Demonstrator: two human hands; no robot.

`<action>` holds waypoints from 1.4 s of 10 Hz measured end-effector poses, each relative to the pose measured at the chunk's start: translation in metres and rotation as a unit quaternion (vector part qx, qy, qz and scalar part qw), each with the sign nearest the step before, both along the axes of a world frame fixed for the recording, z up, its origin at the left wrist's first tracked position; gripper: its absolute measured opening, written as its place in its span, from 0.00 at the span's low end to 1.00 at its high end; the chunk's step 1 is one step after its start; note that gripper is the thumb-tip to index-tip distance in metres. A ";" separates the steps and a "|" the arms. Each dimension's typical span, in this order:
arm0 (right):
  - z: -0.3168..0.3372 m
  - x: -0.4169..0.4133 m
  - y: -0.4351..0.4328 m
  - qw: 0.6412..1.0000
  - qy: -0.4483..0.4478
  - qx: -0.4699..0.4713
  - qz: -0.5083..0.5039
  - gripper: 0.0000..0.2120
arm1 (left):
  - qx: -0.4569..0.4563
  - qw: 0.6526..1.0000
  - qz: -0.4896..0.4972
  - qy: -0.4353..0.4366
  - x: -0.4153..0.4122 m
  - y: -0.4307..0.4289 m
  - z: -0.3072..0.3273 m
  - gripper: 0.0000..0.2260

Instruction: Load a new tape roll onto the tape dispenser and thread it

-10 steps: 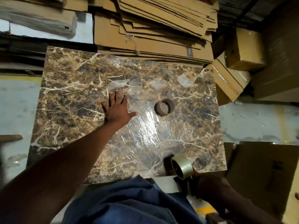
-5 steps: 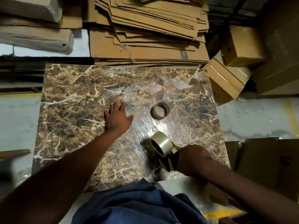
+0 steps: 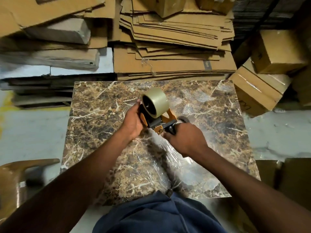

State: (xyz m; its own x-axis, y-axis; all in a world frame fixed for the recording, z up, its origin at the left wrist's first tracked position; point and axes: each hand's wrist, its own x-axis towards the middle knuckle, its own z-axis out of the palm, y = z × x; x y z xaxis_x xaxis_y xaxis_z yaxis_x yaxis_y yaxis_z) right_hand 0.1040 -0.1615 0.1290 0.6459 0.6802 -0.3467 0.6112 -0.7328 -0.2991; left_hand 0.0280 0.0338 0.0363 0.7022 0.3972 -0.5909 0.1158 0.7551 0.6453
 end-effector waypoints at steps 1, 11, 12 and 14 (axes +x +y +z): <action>-0.012 0.004 0.009 0.993 0.090 0.070 -0.035 0.25 | -0.008 1.000 -0.002 -0.017 0.000 0.009 0.010 0.19; -0.142 0.005 0.011 0.984 0.171 0.047 -0.032 0.19 | 0.195 0.925 -0.177 0.272 -0.019 0.042 -0.040 0.27; -0.141 0.005 0.010 0.987 0.158 0.025 -0.019 0.19 | 0.188 0.924 -0.184 0.278 -0.025 0.040 -0.047 0.26; -0.155 0.006 0.011 0.991 0.136 0.002 0.009 0.27 | 0.242 0.902 -0.246 0.261 -0.029 0.039 -0.042 0.41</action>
